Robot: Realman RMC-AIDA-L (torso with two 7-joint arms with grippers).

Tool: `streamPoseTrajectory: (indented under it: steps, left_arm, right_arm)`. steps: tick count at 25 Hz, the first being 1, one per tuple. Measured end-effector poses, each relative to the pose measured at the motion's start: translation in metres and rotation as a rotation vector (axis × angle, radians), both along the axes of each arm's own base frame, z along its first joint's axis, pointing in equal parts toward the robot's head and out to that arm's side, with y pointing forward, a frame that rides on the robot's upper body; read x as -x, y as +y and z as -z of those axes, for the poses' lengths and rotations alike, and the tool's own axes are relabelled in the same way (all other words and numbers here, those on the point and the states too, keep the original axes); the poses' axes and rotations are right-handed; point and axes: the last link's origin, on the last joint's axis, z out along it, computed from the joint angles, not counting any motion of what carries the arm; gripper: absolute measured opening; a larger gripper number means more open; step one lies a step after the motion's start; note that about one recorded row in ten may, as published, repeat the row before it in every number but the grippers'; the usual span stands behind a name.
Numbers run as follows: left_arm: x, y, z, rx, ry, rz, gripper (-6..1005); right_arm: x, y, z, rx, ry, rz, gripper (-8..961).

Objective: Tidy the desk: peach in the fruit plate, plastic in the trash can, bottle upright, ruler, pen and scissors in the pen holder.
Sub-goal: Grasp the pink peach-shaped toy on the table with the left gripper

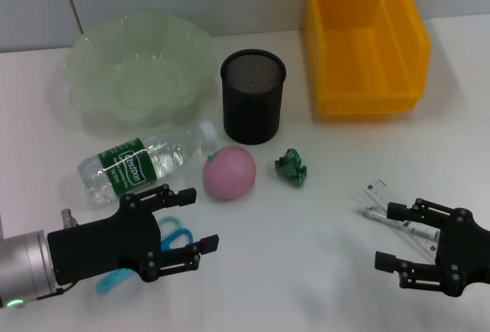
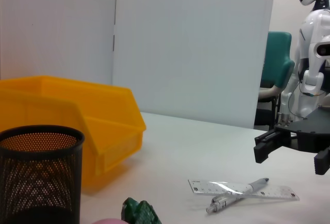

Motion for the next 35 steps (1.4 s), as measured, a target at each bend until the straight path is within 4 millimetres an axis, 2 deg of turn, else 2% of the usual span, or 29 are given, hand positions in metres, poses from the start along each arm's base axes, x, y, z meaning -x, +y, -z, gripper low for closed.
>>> streamPoseTrajectory:
  steps: [9,12,16,22,29,35]
  left_arm:
    - [-0.003,0.002,0.001,0.000,-0.003,0.006,775]
    - [-0.013,0.014,0.003,-0.032,-0.023,0.016,771]
    - [-0.022,0.035,0.022,-0.115,0.047,0.054,766]
    - [-0.032,0.048,0.037,-0.196,0.111,0.121,760]
    - [-0.030,0.061,0.046,-0.228,0.210,0.106,751]
    - [-0.027,0.063,0.053,-0.219,0.256,0.081,744]
  right_arm:
    - [0.000,0.000,0.001,-0.003,0.000,0.003,830]
    - [0.000,0.000,0.002,-0.004,-0.002,0.007,830]
    - [-0.001,-0.001,0.002,-0.005,-0.005,0.012,831]
    - [-0.001,-0.001,0.003,-0.004,-0.004,0.015,831]
    - [0.000,0.000,0.003,-0.003,-0.002,0.010,831]
    - [0.000,0.000,0.003,-0.003,-0.001,0.009,831]
